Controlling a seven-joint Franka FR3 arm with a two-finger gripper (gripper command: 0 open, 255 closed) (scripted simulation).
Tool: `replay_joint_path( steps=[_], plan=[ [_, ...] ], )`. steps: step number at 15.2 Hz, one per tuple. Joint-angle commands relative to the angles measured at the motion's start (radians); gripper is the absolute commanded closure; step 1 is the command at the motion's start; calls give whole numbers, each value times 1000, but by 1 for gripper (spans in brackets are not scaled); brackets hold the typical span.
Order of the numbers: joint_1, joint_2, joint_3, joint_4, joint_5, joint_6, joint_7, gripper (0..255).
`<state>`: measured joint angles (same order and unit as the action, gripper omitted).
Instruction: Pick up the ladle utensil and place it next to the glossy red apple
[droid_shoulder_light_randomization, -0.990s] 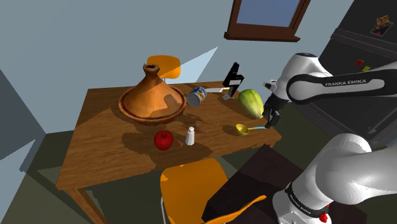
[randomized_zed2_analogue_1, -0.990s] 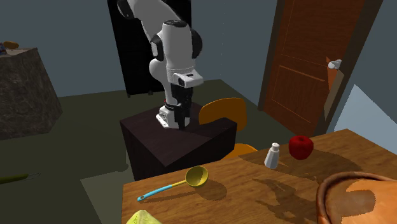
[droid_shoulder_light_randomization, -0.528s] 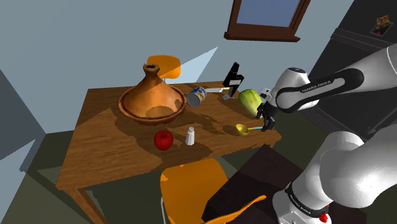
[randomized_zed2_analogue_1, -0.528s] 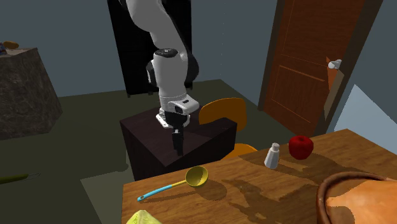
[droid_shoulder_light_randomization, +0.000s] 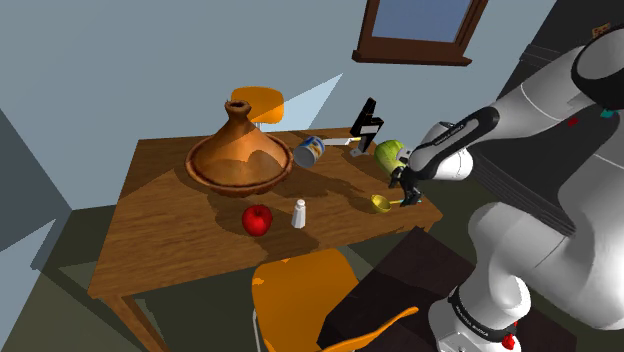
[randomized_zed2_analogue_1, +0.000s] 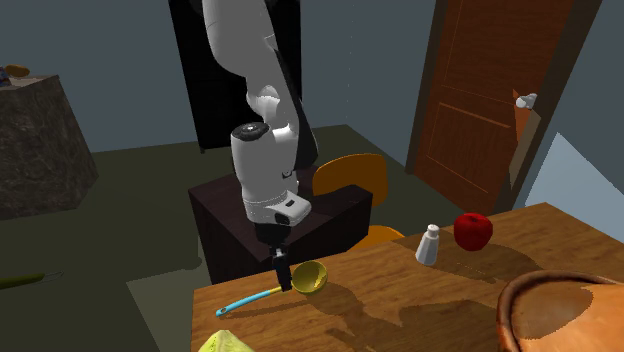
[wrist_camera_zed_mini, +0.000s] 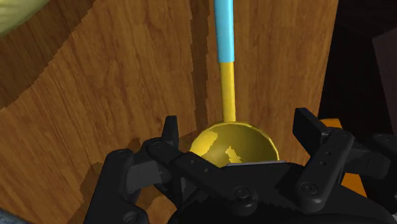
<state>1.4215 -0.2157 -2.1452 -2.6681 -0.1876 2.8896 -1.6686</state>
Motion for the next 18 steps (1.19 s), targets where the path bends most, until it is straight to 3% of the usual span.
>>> replay_joint_path(
  steps=[1,7,15,16,18],
  plan=[
    [175,-61,-203,27,-163,40,83,0],
    [367,-146,-415,64,-294,104,187,0],
    [367,-146,-415,64,-294,104,187,0],
    [367,-146,-415,64,-294,104,187,255],
    [367,-146,-415,64,-294,104,187,255]
  ],
)
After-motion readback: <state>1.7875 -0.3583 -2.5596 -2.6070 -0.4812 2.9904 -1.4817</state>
